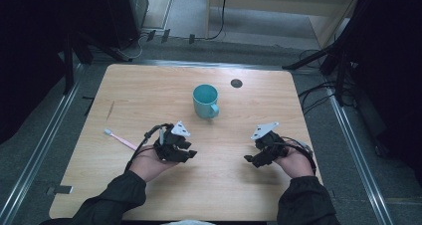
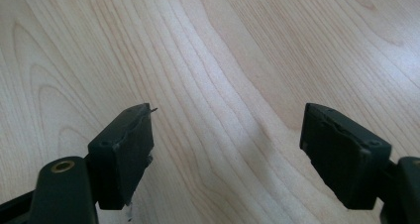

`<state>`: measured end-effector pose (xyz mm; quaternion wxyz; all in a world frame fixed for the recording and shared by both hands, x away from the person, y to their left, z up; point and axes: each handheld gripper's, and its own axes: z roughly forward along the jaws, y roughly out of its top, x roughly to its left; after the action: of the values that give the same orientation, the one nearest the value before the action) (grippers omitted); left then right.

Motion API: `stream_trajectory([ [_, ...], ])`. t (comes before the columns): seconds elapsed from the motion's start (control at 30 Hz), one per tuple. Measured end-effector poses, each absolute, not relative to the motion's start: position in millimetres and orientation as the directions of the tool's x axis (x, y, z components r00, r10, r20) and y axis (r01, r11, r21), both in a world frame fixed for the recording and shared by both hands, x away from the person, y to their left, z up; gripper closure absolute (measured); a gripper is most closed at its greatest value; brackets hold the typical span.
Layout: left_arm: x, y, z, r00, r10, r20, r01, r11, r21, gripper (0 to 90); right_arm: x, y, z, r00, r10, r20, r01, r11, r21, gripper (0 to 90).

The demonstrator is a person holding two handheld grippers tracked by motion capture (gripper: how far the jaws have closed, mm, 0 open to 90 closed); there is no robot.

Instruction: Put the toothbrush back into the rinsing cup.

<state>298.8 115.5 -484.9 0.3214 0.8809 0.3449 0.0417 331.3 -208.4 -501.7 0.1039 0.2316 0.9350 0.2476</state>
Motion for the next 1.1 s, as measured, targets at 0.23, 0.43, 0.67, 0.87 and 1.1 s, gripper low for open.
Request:
stream_trajectory([
  [0.23, 305.7, 120.6, -484.4, 0.748, 0.646, -0.153, 0.588, -0.538, 0.604, 62.3, 332.1, -208.7, -502.2, -0.87, 0.488, -0.072, 0.389, 0.768, 0.509, 20.8],
  [0.43, 312.0, 126.9, -486.3, 0.724, 0.664, -0.187, 0.624, -0.515, 0.587, 62.9, 331.9, -205.9, -501.7, -0.875, 0.478, -0.073, 0.379, 0.772, 0.509, 20.8],
  [0.67, 313.9, 134.1, -482.8, 0.709, 0.676, -0.202, 0.64, -0.496, 0.587, 68.4, 331.9, -205.5, -501.6, -0.875, 0.479, -0.07, 0.382, 0.772, 0.508, 20.8],
  [0.87, 321.1, 144.2, -477.7, 0.676, 0.707, -0.206, 0.674, -0.481, 0.561, 73.5, 331.1, -203.9, -503.4, -0.881, 0.468, -0.065, 0.378, 0.782, 0.496, 20.8],
  [1.1, 325.4, 154.6, -474.6, 0.645, 0.733, -0.215, 0.703, -0.46, 0.542, 77.5, 332.1, -204.8, -503.7, -0.883, 0.464, -0.069, 0.373, 0.784, 0.496, 20.8],
])
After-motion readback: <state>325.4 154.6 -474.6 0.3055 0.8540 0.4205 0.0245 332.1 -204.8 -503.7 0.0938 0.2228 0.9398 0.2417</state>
